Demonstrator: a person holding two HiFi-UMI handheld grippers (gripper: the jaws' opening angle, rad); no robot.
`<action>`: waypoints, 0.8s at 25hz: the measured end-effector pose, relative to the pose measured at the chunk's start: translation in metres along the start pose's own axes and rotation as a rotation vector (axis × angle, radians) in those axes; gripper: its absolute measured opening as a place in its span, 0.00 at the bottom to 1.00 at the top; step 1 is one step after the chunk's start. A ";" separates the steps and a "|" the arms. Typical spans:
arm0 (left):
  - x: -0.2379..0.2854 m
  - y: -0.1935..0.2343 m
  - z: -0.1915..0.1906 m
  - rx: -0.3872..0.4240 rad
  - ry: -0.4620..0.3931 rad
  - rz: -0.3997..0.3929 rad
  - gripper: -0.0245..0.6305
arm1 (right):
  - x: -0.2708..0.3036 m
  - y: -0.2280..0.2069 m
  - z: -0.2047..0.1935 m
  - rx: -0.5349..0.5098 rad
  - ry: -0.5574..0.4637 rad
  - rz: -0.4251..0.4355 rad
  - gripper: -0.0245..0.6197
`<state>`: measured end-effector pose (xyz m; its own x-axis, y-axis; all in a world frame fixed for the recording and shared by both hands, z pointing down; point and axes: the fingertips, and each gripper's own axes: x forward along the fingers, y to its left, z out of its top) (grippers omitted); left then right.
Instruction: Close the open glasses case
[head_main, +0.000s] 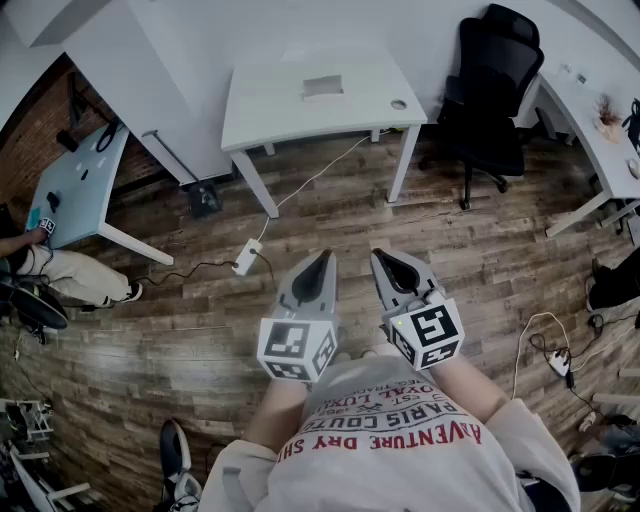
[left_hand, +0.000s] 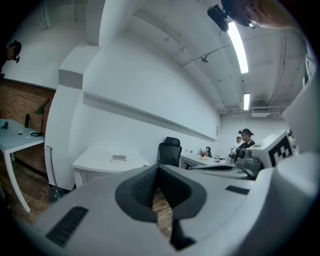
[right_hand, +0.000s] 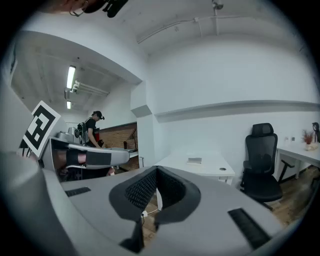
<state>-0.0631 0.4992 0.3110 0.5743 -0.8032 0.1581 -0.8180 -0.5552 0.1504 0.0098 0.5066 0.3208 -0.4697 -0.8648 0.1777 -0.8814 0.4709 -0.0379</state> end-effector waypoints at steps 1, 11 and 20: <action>0.000 0.001 0.001 0.001 0.000 -0.001 0.03 | 0.001 0.001 0.000 -0.001 0.001 0.000 0.06; -0.003 0.008 -0.005 0.017 0.009 -0.023 0.03 | 0.005 0.005 -0.003 0.040 -0.003 -0.032 0.06; -0.016 0.029 -0.013 0.022 0.020 -0.047 0.03 | 0.012 0.019 -0.011 0.058 0.004 -0.091 0.06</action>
<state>-0.0957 0.4982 0.3260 0.6123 -0.7719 0.1711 -0.7907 -0.5969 0.1364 -0.0122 0.5070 0.3329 -0.3878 -0.9026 0.1869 -0.9218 0.3798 -0.0782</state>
